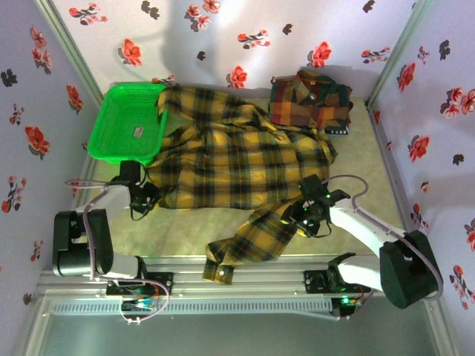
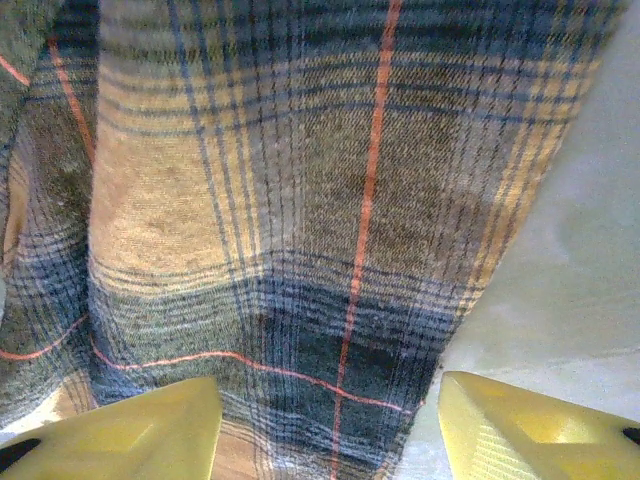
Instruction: Fold and stack the long sleeve shirts
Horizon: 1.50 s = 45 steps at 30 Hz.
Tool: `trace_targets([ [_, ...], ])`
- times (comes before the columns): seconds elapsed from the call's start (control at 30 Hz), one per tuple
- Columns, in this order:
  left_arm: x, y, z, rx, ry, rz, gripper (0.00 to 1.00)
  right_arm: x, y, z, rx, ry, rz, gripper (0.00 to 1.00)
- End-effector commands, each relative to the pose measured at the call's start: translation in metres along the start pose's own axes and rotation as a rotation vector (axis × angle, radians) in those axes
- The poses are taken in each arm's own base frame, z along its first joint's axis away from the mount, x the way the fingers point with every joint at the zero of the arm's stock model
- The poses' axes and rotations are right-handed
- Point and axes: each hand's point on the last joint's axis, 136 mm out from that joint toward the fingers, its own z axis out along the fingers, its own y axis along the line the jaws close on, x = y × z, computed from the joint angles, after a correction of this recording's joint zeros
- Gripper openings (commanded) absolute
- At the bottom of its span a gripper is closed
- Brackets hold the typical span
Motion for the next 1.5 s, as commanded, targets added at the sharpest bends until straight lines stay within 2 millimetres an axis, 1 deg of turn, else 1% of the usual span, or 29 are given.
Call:
trace_targets([
  [0.0, 0.005, -0.003, -0.004, 0.043, 0.0, 0.005, 0.06, 0.004, -0.024, 0.004, 0.07, -0.022, 0.057, 0.56],
  [0.1, 0.008, -0.002, -0.008, 0.047, -0.001, 0.007, 0.04, -0.003, -0.026, 0.012, 0.099, -0.04, 0.056, 0.49],
  [0.2, 0.011, -0.002, -0.013, 0.063, -0.003, 0.006, 0.04, -0.017, -0.026, 0.021, 0.146, -0.065, 0.061, 0.38],
  [0.27, 0.013, -0.001, -0.017, 0.066, -0.004, 0.004, 0.03, -0.033, -0.022, 0.026, 0.157, -0.124, 0.066, 0.26],
  [0.33, 0.015, -0.001, -0.024, 0.073, -0.008, 0.008, 0.03, -0.041, -0.019, 0.027, 0.166, -0.14, 0.075, 0.15],
  [0.37, 0.016, -0.001, -0.028, 0.076, -0.01, 0.011, 0.03, -0.044, -0.016, 0.024, 0.171, -0.15, 0.067, 0.08],
  [0.4, 0.018, -0.001, -0.031, 0.078, -0.011, 0.016, 0.03, -0.045, -0.015, 0.019, 0.174, -0.158, 0.06, 0.03],
  [0.43, 0.019, 0.0, -0.035, 0.08, -0.011, 0.021, 0.03, -0.045, -0.016, 0.011, 0.183, -0.172, 0.049, 0.0],
  [0.53, 0.025, 0.002, -0.047, 0.087, -0.016, 0.032, 0.03, -0.038, -0.029, -0.017, 0.233, -0.188, 0.008, 0.0],
  [0.67, 0.031, 0.008, -0.063, 0.093, -0.034, 0.03, 0.03, -0.013, -0.046, -0.043, 0.233, -0.169, -0.017, 0.0],
  [0.77, 0.037, 0.016, -0.07, 0.079, -0.036, 0.025, 0.03, 0.004, -0.057, -0.062, 0.216, -0.169, -0.006, 0.0],
  [0.87, 0.041, 0.022, -0.077, 0.063, -0.043, 0.017, 0.01, 0.014, -0.062, -0.083, 0.191, -0.193, 0.005, 0.0],
  [0.9, 0.041, 0.025, -0.081, 0.052, -0.053, 0.011, 0.01, 0.014, -0.06, -0.092, 0.176, -0.215, 0.007, 0.0],
  [0.93, 0.041, 0.028, -0.085, 0.044, -0.066, 0.007, 0.01, 0.013, -0.057, -0.101, 0.156, -0.24, 0.004, 0.0],
  [1.0, 0.039, 0.029, -0.091, 0.041, -0.086, -0.003, 0.01, 0.01, -0.051, -0.112, 0.13, -0.268, 0.001, 0.0],
  [1.1, 0.036, 0.026, -0.095, 0.047, -0.099, -0.007, 0.01, -0.001, -0.03, -0.123, 0.094, -0.273, -0.023, 0.0],
  [1.2, 0.031, 0.017, -0.096, 0.062, -0.095, 0.007, 0.02, -0.02, -0.007, -0.134, 0.071, -0.282, -0.058, 0.0],
  [1.33, 0.021, 0.005, -0.098, 0.07, -0.106, 0.016, 0.02, -0.054, 0.026, -0.15, 0.029, -0.293, -0.106, 0.0],
  [1.4, 0.017, 0.0, -0.095, 0.064, -0.102, 0.02, 0.03, -0.069, 0.039, -0.153, 0.03, -0.285, -0.138, 0.0],
  [1.47, 0.013, -0.002, -0.09, 0.048, -0.092, 0.022, 0.03, -0.082, 0.047, -0.152, 0.046, -0.273, -0.159, 0.0],
])
